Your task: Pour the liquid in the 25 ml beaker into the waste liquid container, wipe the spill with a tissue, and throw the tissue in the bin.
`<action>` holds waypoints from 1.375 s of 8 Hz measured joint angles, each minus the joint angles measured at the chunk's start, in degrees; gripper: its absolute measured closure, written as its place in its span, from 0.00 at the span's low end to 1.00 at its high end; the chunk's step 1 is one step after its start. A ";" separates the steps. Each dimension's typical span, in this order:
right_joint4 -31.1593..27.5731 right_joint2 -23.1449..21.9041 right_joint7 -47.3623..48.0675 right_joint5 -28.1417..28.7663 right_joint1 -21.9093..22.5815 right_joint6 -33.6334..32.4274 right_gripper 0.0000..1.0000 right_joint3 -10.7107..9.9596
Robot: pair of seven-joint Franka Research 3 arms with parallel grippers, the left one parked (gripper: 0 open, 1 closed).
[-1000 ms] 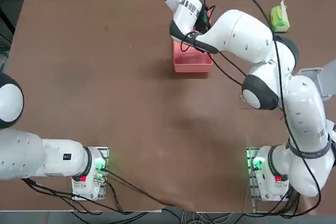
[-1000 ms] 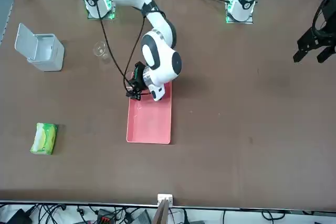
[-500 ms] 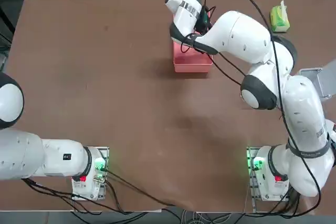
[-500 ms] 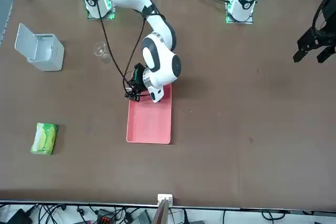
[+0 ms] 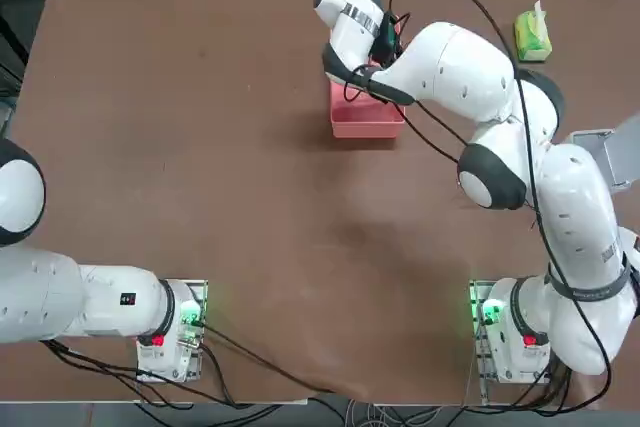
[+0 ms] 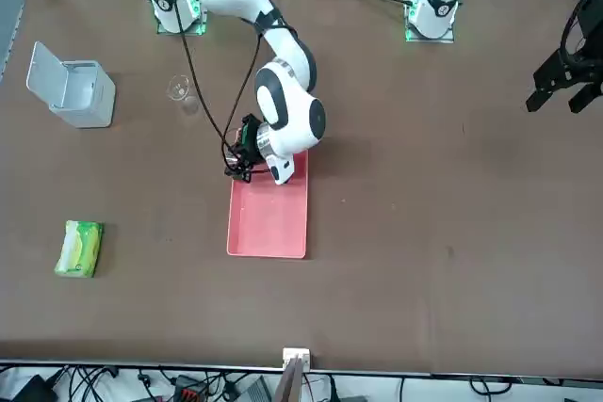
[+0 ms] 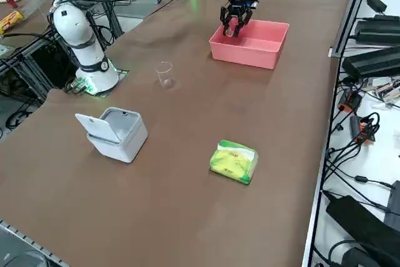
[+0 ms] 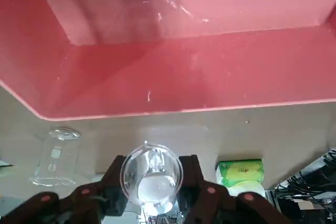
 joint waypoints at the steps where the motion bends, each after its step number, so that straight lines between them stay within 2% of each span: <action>1: 0.06 0.00 0.02 0.00 0.03 0.00 0.53 0.00; 7: 2.07 0.03 0.06 0.53 -1.17 0.00 0.53 -0.30; 11: 5.75 -1.09 0.02 8.61 -6.66 -0.09 0.53 -0.52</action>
